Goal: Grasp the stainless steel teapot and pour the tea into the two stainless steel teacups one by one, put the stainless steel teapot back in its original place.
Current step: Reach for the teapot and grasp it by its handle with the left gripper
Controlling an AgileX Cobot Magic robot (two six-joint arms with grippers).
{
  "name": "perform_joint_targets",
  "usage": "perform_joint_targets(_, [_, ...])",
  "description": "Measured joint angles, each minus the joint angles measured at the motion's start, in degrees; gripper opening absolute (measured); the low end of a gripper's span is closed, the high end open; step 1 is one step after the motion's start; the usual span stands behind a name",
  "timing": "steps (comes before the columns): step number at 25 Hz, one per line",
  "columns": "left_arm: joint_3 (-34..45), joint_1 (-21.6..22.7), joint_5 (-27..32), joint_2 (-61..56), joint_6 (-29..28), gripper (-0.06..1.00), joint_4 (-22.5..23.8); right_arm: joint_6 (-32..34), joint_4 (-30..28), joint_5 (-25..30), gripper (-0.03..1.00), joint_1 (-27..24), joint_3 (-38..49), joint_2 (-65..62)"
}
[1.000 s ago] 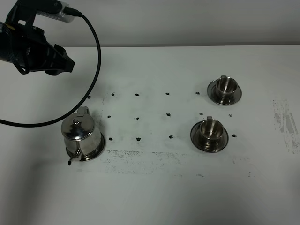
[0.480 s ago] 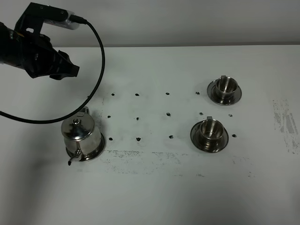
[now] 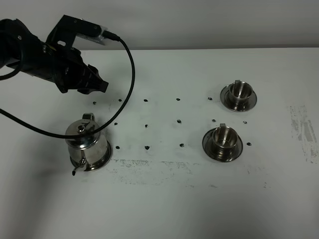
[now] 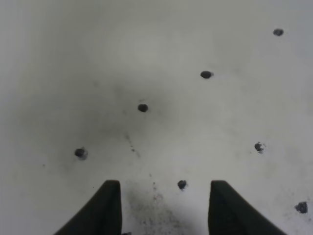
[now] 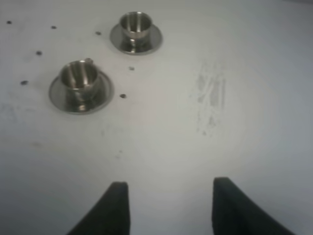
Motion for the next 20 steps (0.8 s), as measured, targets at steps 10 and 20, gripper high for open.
perform_joint_targets(10, [0.00,-1.12,-0.36,3.01,-0.67,0.40,0.01,0.70,1.07,-0.04,0.39,-2.31,0.00,0.00])
perform_joint_targets(20, [-0.01,-1.14,-0.55,3.13,-0.74,0.40,0.01,0.88,1.32,-0.10,0.39,0.44,0.00,0.00])
